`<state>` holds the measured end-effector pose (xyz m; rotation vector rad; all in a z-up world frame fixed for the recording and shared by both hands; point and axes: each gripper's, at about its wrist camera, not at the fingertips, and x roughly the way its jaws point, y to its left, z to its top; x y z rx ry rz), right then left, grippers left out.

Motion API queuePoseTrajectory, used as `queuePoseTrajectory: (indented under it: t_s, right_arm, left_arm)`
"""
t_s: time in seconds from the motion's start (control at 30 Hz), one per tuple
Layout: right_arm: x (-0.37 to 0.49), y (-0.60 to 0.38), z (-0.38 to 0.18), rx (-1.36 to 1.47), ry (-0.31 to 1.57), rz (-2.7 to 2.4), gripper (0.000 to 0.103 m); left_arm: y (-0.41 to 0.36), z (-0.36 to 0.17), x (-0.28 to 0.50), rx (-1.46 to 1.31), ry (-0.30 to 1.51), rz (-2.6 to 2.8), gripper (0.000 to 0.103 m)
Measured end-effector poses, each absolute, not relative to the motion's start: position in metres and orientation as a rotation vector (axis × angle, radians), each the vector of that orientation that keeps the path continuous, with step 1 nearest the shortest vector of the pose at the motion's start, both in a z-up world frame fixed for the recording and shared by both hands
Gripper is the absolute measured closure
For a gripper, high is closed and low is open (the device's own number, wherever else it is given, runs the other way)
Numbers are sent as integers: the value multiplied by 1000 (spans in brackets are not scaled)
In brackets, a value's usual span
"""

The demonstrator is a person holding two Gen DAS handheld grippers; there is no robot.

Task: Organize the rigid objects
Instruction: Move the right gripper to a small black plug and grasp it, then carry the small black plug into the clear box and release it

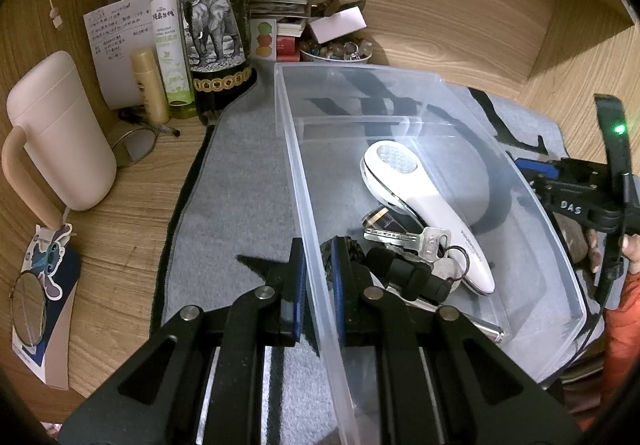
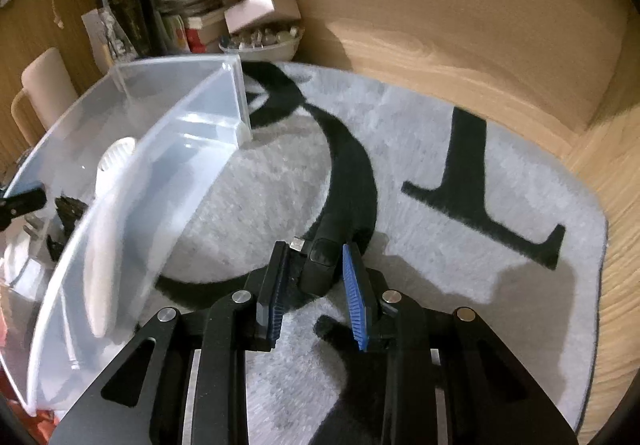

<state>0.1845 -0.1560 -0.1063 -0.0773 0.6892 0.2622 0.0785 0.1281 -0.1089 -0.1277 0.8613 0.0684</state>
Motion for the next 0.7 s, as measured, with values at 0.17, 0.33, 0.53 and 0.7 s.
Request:
queuePoseTrajectory:
  t_s: [0.17,0.33,0.53,0.7]
  right_arm:
    - [170,-154,-87,-89,631,264,78]
    - [159,-146,-63,-101,561,278,78]
    - [141,-129,-37,-125,472,314,78]
    - [130,-112,-25,-156,431,353,78]
  left_arm:
    - [128,-109,78,-127,861,68,91]
    - [128,-109,78,-127,861,68,91]
    - [128,-109,78,-127,861,67,91]
    - [128,-110,78,-129,860,66,91]
